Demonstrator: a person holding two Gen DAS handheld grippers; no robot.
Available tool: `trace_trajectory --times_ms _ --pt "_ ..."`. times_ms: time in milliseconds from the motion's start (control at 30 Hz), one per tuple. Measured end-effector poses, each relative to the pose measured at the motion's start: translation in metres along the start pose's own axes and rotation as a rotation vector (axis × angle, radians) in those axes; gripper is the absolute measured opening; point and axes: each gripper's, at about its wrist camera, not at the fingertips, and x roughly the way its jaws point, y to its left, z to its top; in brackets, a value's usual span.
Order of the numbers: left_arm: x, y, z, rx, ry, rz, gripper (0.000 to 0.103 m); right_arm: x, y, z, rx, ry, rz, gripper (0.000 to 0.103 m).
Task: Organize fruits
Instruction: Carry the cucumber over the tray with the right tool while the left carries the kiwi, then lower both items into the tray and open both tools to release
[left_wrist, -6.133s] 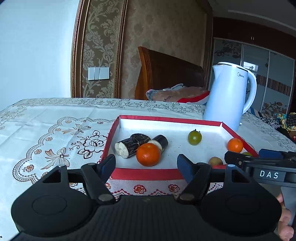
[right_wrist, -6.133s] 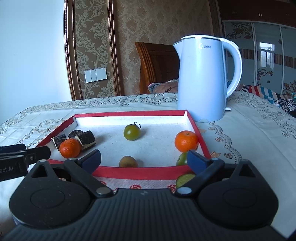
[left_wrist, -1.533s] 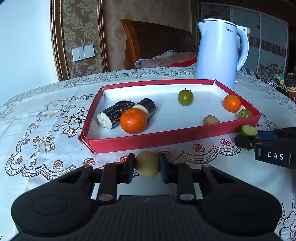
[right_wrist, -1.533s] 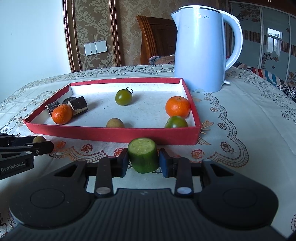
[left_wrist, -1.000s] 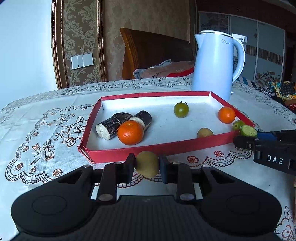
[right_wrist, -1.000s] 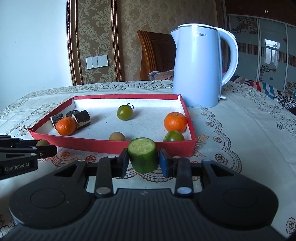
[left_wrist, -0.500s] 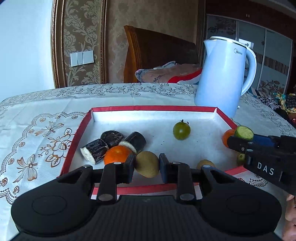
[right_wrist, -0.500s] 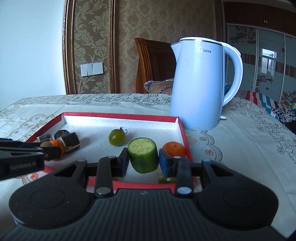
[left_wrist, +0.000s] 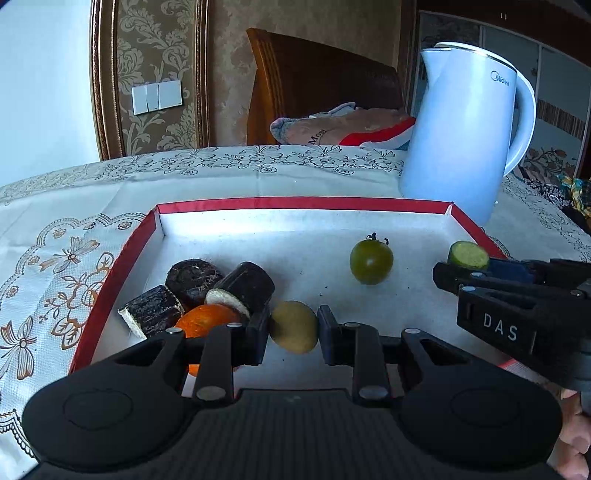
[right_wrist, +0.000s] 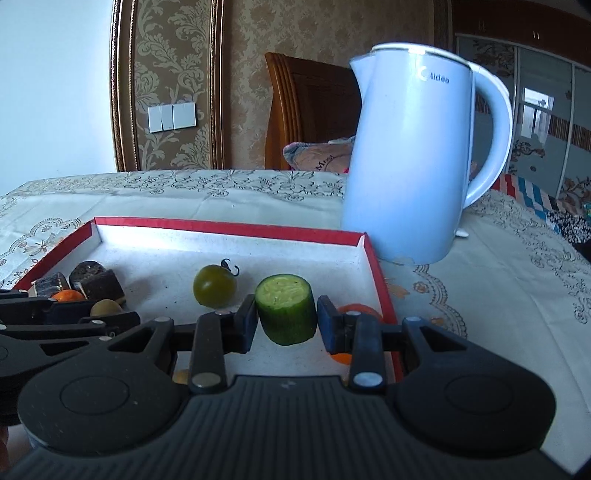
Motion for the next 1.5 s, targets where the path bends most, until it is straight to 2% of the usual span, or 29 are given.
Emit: trace_trajectory --times_ms 200,333,600,833,933,1100,1267,1500 --pt "0.007 -0.001 0.006 0.025 -0.055 0.056 0.028 0.011 0.001 -0.006 -0.008 0.042 0.008 0.033" --pt "0.010 0.002 0.010 0.022 -0.053 0.041 0.028 0.013 0.001 -0.007 0.001 0.047 0.004 0.033" --pt "0.012 -0.004 0.003 0.061 -0.072 0.069 0.028 0.016 0.000 -0.007 0.010 0.040 -0.008 0.032" --pt "0.009 0.003 0.002 0.037 -0.086 0.033 0.028 0.015 -0.001 -0.008 0.012 0.040 -0.008 0.030" --pt "0.007 -0.002 -0.001 0.067 -0.095 0.056 0.028 0.014 -0.001 -0.009 0.008 0.041 -0.009 0.031" --pt "0.003 0.015 0.002 -0.025 -0.091 -0.016 0.028 0.013 -0.005 -0.009 0.033 0.042 0.008 0.030" --pt "0.002 0.004 -0.004 0.057 -0.105 0.025 0.028 0.011 -0.004 -0.012 0.030 0.045 0.012 0.032" --pt "-0.002 0.009 -0.004 0.035 -0.108 -0.004 0.028 0.004 -0.004 -0.014 0.037 0.034 0.034 0.040"
